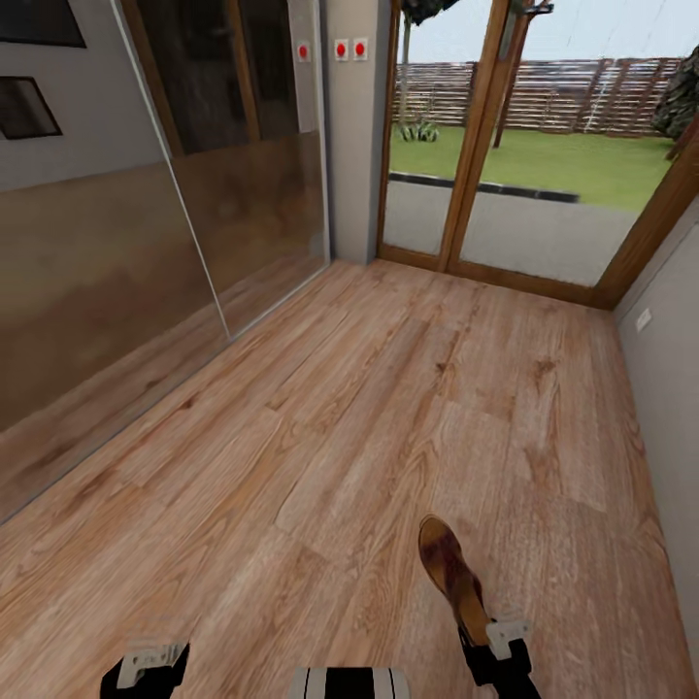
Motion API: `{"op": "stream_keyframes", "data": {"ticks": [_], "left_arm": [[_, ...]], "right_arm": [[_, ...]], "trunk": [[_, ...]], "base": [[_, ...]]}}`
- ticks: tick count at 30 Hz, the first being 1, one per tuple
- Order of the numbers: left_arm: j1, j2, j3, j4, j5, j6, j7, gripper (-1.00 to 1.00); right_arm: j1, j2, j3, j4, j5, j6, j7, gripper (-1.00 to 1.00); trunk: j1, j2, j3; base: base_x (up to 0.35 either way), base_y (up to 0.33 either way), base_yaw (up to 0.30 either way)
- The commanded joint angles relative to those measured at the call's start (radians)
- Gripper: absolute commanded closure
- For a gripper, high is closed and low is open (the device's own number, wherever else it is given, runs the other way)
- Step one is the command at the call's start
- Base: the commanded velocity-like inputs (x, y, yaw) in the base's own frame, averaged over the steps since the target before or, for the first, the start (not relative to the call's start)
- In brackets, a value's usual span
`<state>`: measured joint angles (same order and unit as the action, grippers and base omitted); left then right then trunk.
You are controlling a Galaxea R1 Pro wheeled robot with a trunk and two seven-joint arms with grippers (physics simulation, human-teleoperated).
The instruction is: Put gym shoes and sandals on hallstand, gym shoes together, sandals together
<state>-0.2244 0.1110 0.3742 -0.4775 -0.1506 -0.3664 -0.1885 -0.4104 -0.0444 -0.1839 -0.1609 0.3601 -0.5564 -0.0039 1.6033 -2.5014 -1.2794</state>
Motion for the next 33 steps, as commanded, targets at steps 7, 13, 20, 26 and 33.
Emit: {"op": "stream_keyframes", "data": {"ticks": [7, 13, 20, 26, 33], "left_arm": [[0.011, 0.003, 0.018, 0.086, -0.01, -0.099, -0.005, -1.0], [0.011, 0.003, 0.017, 0.088, -0.01, -0.101, -0.005, -1.0], [0.011, 0.001, 0.017, 0.089, -0.01, -0.101, -0.005, -1.0], [0.011, -0.003, 0.017, 0.089, -0.01, -0.101, -0.005, -1.0], [0.011, -0.005, 0.017, 0.089, -0.01, -0.101, -0.006, -1.0]], "right_arm": [[0.005, -0.002, -0.007, 0.057, 0.004, -0.037, 0.001, 1.0], [0.005, -0.002, -0.008, 0.058, 0.003, -0.037, 0.001, 1.0], [0.005, -0.003, -0.008, 0.058, 0.003, -0.037, 0.001, 1.0], [0.005, -0.004, -0.009, 0.057, 0.002, -0.037, 0.001, 1.0], [0.006, -0.006, -0.011, 0.055, 0.002, -0.037, 0.001, 1.0]], "trunk": [[-0.003, 0.001, 0.038], [-0.026, 0.043, 0.066], [-0.053, 0.092, 0.099], [-0.076, 0.134, 0.127], [-0.103, 0.183, 0.16]], "base": [[0.0, 0.0, -0.01], [0.0, 0.0, 0.0], [0.0, 0.0, 0.0], [0.0, 0.0, 0.0], [0.0, 0.0, 0.0]]}}
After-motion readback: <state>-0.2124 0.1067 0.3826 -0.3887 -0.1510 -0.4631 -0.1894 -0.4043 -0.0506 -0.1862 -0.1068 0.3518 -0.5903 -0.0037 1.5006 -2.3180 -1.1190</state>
